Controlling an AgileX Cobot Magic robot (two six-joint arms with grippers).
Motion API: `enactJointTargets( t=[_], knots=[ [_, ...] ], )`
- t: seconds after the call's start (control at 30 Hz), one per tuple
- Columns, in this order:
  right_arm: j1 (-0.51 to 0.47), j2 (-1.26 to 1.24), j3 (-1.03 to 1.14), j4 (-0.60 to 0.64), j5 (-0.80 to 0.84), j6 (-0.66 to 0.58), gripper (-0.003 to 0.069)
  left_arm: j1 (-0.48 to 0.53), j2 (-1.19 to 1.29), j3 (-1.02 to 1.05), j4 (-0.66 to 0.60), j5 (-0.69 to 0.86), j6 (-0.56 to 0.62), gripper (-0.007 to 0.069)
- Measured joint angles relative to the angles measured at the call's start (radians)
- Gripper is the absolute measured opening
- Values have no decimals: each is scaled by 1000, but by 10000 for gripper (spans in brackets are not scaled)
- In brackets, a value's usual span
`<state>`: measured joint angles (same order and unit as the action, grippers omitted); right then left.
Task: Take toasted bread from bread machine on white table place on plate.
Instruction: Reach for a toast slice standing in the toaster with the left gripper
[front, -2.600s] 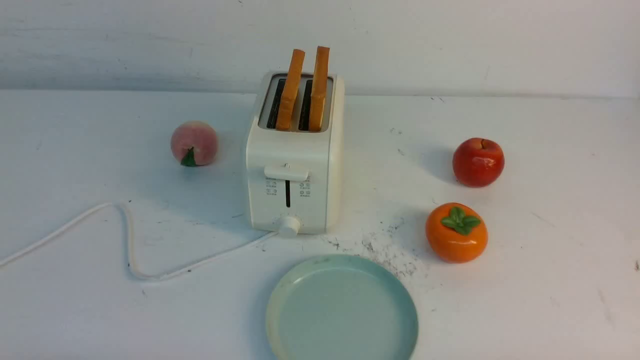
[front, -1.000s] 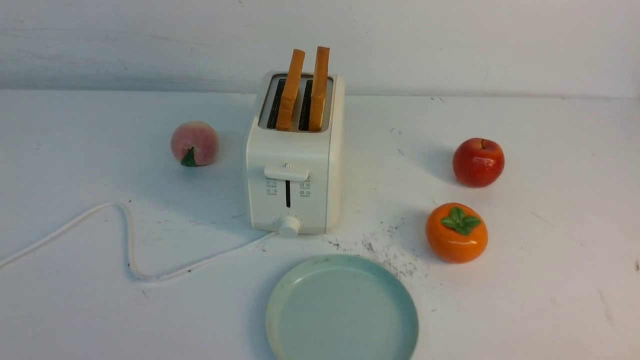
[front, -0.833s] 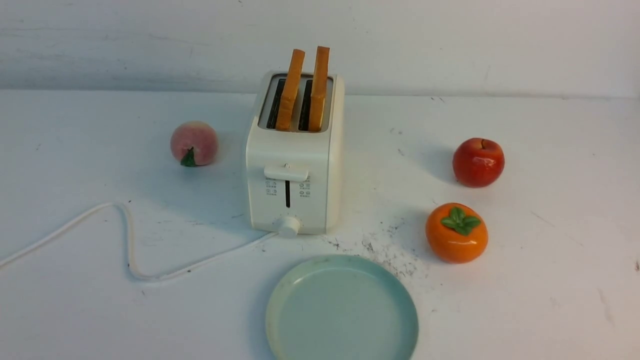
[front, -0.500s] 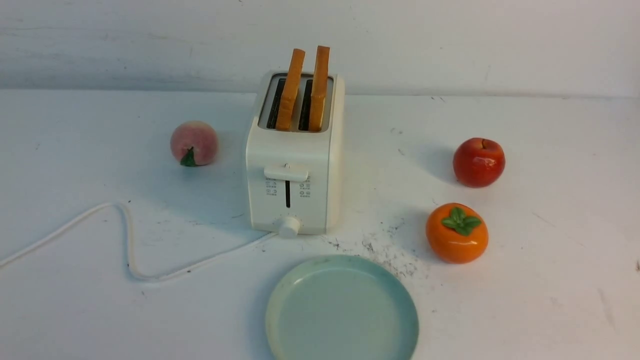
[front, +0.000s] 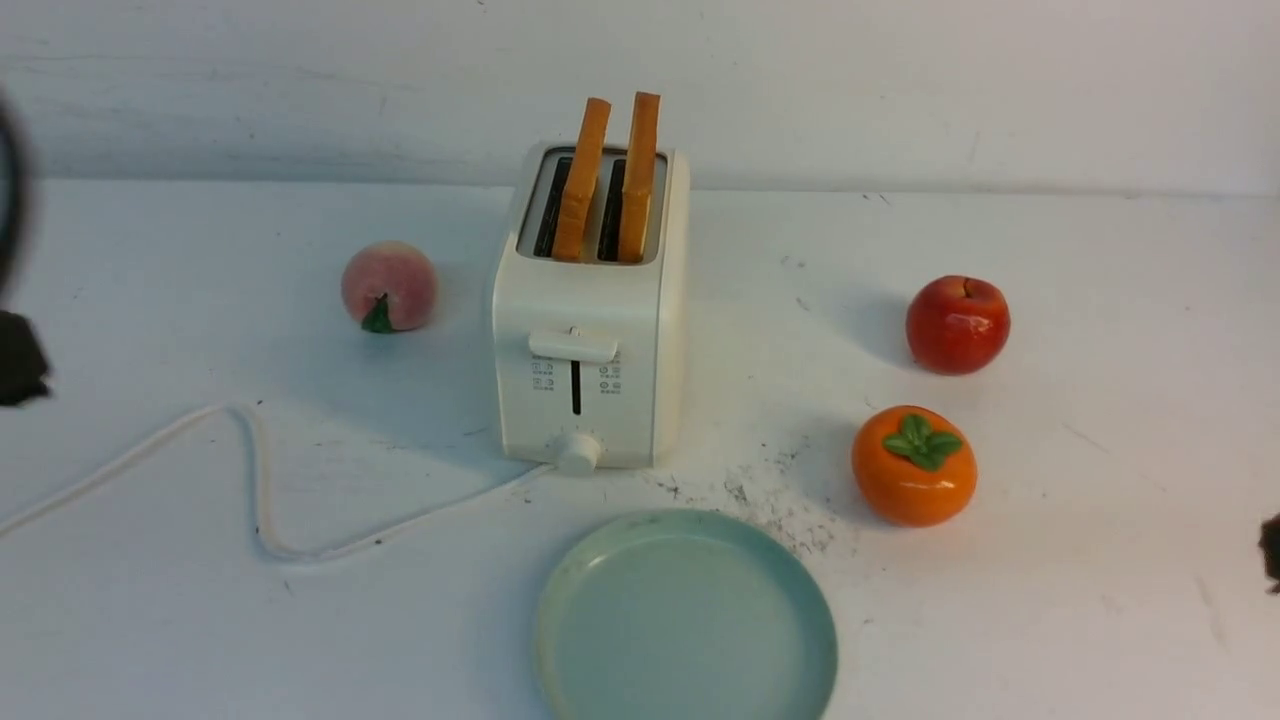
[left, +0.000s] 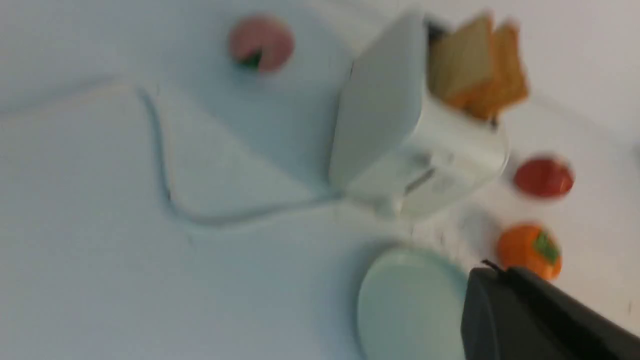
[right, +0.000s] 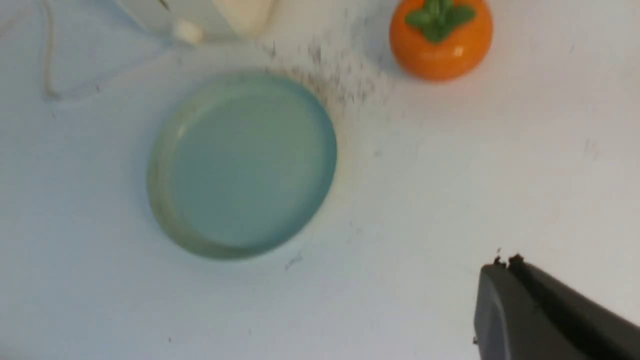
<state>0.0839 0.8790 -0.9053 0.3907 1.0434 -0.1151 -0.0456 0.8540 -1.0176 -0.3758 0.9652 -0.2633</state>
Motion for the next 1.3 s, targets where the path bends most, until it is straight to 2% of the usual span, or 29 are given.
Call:
enactJointTargets(
  t=[0.17,0.27,0.33,0.37,0.43,0.47,0.57,0.7,0.73,0.8,0.97,1.1,1.13,1.3],
  knots=[
    [0,60,11,59,-16,-55,-15,-10,274,-73,-300,120,263,-14],
    [0,61,11,75,-29,-67,-14,-64,388,-108,-343,102,316,-14],
    [0,61,11,80,-32,-72,-13,-101,437,-141,-324,79,318,-14],
    [0,61,11,86,-35,-75,-11,-164,517,-206,-276,40,294,-14],
    [0,61,11,88,-39,-77,-8,-209,597,-305,-216,23,239,-14],
    [0,61,11,88,-39,-77,-8,-209,597,-316,-210,23,239,-14],
    [0,61,11,88,-39,-77,-6,-230,742,-530,-112,52,121,-14],
    [0,61,11,88,-39,-77,-2,-230,858,-740,-3,69,86,-14],
    [0,61,11,88,-39,-77,-2,-230,863,-740,1,69,86,-14],
    [0,61,11,88,-39,-85,0,-230,939,-867,23,66,81,-14],
    [0,61,11,91,-39,-92,1,-230,1020,-949,18,36,82,-1],
    [0,61,11,92,-34,-92,5,-230,1061,-956,18,-22,110,92],
    [0,61,11,92,-32,-92,6,-230,1075,-957,17,-42,126,163],
    [0,61,11,92,-32,-92,12,-230,1084,-957,-9,-73,148,364]
  ],
)
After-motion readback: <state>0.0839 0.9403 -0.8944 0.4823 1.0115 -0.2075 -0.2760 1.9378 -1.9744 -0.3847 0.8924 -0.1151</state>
